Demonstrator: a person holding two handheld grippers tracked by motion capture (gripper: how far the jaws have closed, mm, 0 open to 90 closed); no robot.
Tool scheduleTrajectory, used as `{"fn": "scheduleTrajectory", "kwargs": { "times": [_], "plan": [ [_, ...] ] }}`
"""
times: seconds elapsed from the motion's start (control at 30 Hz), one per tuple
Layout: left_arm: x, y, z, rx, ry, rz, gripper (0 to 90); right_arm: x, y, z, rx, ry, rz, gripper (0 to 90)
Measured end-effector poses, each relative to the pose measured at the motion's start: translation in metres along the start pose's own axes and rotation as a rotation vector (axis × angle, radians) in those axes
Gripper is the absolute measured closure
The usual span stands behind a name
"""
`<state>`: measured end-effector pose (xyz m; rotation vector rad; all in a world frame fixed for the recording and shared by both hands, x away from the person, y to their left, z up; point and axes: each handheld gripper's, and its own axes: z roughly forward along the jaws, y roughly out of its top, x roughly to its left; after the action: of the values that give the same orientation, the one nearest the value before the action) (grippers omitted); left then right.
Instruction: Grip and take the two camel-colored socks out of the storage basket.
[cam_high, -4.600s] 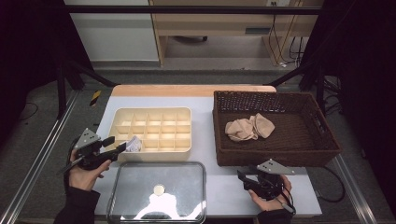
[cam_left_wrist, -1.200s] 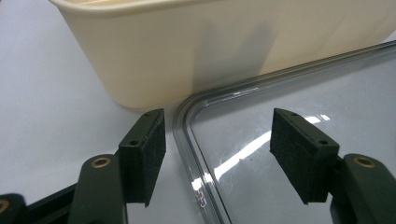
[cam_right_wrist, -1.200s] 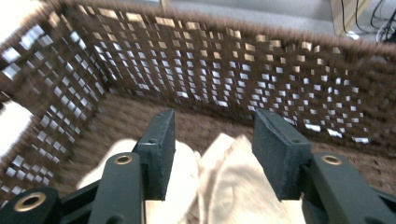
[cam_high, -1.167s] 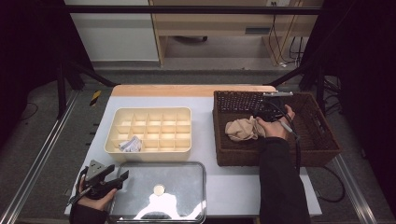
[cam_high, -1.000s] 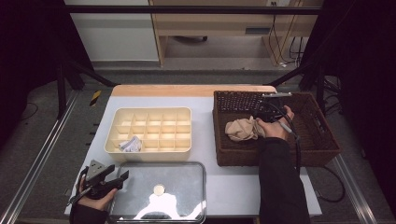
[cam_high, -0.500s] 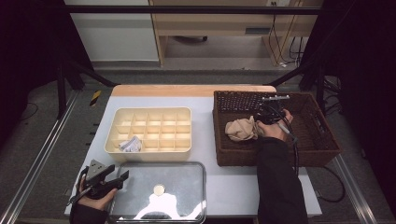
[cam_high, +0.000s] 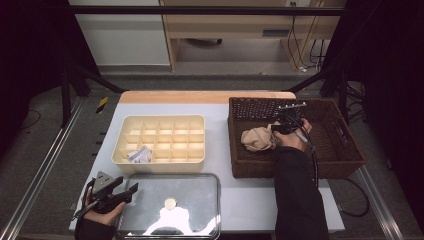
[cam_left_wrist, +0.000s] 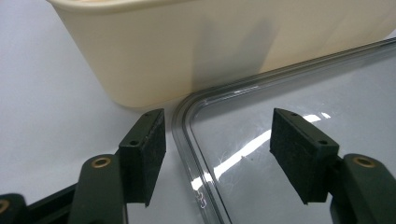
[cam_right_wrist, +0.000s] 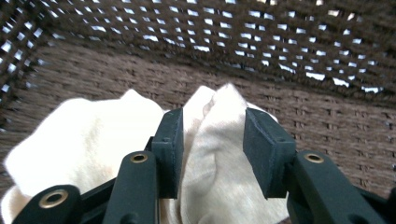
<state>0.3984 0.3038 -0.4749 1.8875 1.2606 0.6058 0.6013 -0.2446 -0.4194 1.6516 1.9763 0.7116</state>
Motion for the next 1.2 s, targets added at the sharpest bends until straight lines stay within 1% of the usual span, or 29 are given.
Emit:
{"fn": "scheduleTrajectory", "kwargs": {
  "times": [0.1,0.2,0.3,0.37,0.47,0.57,0.63,0.7,0.73,0.83,0.9,1.1,1.2],
  "plan": [
    [0.000,0.000,0.000,0.000,0.000,0.000,35.3,-0.001,-0.001,0.003,0.036,-0.011,-0.002,63.0],
    [0.000,0.000,0.000,-0.005,-0.003,-0.002,35.3,-0.002,-0.001,0.004,0.068,-0.007,0.009,73.1],
    [0.000,0.000,0.000,-0.005,-0.004,-0.003,35.4,-0.002,-0.001,0.004,0.099,0.007,0.024,82.9],
    [0.000,0.000,0.000,-0.004,-0.004,-0.005,35.4,-0.003,-0.001,0.003,0.104,0.026,0.038,87.7],
    [0.000,0.000,0.000,-0.005,-0.005,-0.005,35.3,-0.004,-0.001,0.000,0.101,0.026,0.050,89.0],
    [0.000,0.000,0.000,-0.004,-0.004,-0.003,35.3,-0.005,0.000,-0.005,0.078,0.030,0.066,89.3],
    [0.000,0.000,0.000,0.000,-0.001,-0.002,35.3,-0.006,0.000,-0.010,0.070,0.028,0.068,89.3],
    [-0.001,0.000,0.000,0.000,-0.004,-0.004,35.4,-0.008,0.001,-0.015,0.052,0.040,0.080,89.3],
    [-0.001,0.000,0.001,0.000,-0.005,-0.006,35.3,-0.010,0.002,-0.019,0.036,0.045,0.082,89.4],
    [-0.001,0.000,0.000,-0.001,-0.005,-0.006,35.3,-0.015,0.005,-0.034,-0.011,0.073,0.119,89.4],
    [-0.001,0.000,0.001,-0.001,-0.005,-0.006,35.3,-0.019,0.006,-0.043,-0.050,0.092,0.119,89.5],
    [-0.002,0.000,0.001,0.000,-0.004,-0.003,35.3,-0.022,0.005,-0.068,-0.127,0.138,0.127,89.5],
    [-0.001,0.000,0.001,0.002,-0.005,-0.002,35.3,-0.020,0.006,-0.083,-0.162,0.149,0.106,89.6]
  ]
}}
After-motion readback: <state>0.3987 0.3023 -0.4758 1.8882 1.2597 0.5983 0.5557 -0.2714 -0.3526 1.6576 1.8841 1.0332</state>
